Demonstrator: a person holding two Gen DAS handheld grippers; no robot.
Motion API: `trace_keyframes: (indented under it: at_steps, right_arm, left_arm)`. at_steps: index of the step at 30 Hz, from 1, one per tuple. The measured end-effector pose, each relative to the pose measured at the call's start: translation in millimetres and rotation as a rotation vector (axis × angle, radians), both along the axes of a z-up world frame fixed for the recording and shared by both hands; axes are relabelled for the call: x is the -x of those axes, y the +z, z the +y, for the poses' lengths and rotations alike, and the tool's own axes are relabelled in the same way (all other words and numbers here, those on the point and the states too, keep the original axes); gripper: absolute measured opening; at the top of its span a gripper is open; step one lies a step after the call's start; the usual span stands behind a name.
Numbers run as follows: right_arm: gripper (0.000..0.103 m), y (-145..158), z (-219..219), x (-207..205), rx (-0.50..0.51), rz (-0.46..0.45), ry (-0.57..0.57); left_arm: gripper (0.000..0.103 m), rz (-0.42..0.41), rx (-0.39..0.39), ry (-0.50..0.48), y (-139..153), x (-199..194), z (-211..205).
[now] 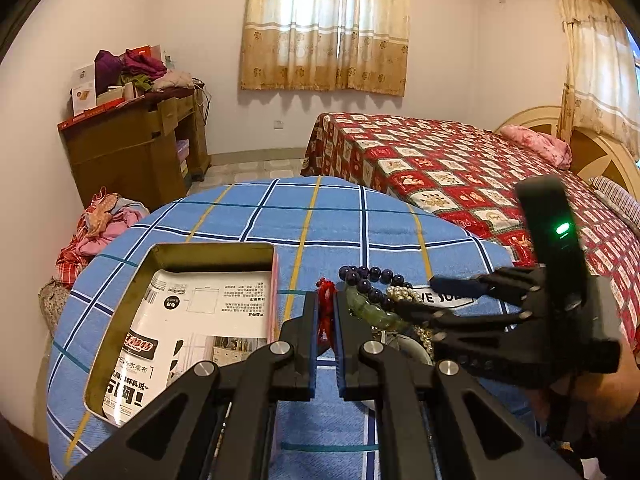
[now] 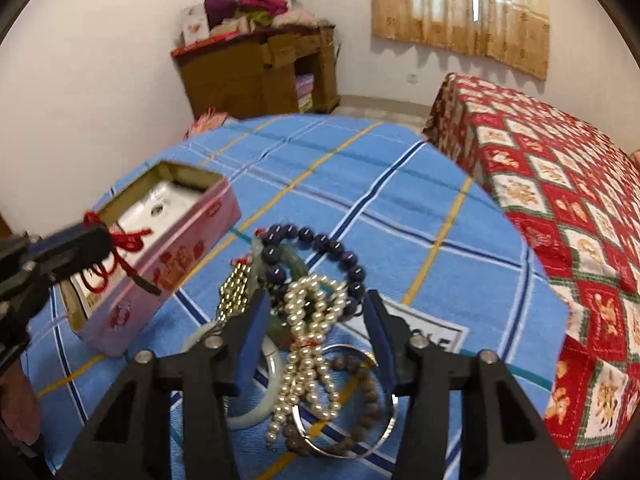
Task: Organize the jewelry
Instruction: 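Grasp and lift the pearl necklace with the right tool while the left tool carries the tassel toward the tin, then lower the tassel and pearl necklace into the pink tin and open both tools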
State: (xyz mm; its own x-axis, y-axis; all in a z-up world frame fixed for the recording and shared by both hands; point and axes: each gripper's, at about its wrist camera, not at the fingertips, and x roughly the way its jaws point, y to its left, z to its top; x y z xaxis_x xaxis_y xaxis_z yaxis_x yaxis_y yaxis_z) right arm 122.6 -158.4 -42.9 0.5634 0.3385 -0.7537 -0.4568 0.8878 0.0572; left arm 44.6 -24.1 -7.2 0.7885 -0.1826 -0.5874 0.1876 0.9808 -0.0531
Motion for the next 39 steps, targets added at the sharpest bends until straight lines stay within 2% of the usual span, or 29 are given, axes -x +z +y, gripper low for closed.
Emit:
trace_keyframes:
  at_steps: [1,4,11,19,39]
  right_arm:
    - [0.027,-3.6,1.1,0.2,0.008,0.013,0.006]
    - [0.009,-0.7,-6.2,6.3,-0.009,0.0,-0.004]
    - [0.009,41.6,-12.1,27.1,-0.058,-0.114,-0.013]
    - [0.009,76.9,-2.7,36.4,-0.094,-0.198,0.014]
    - [0.009,109.1,48.6,30.1,-0.12,-0.265,0.134]
  left_arm:
    - [0.006,-0.002,-0.001,0.0,0.6,0.5,-0.1]
    - [0.006,-0.011,0.002,0.004,3.9,2.6,2.8]
    - [0.006,-0.037,0.005,0.019,14.5,6.6,9.0]
    - [0.006,-0.072,0.024,0.046,30.7,12.2,24.7]
    - [0.006,-0.085,0.036,0.168,40.7,6.3,80.5]
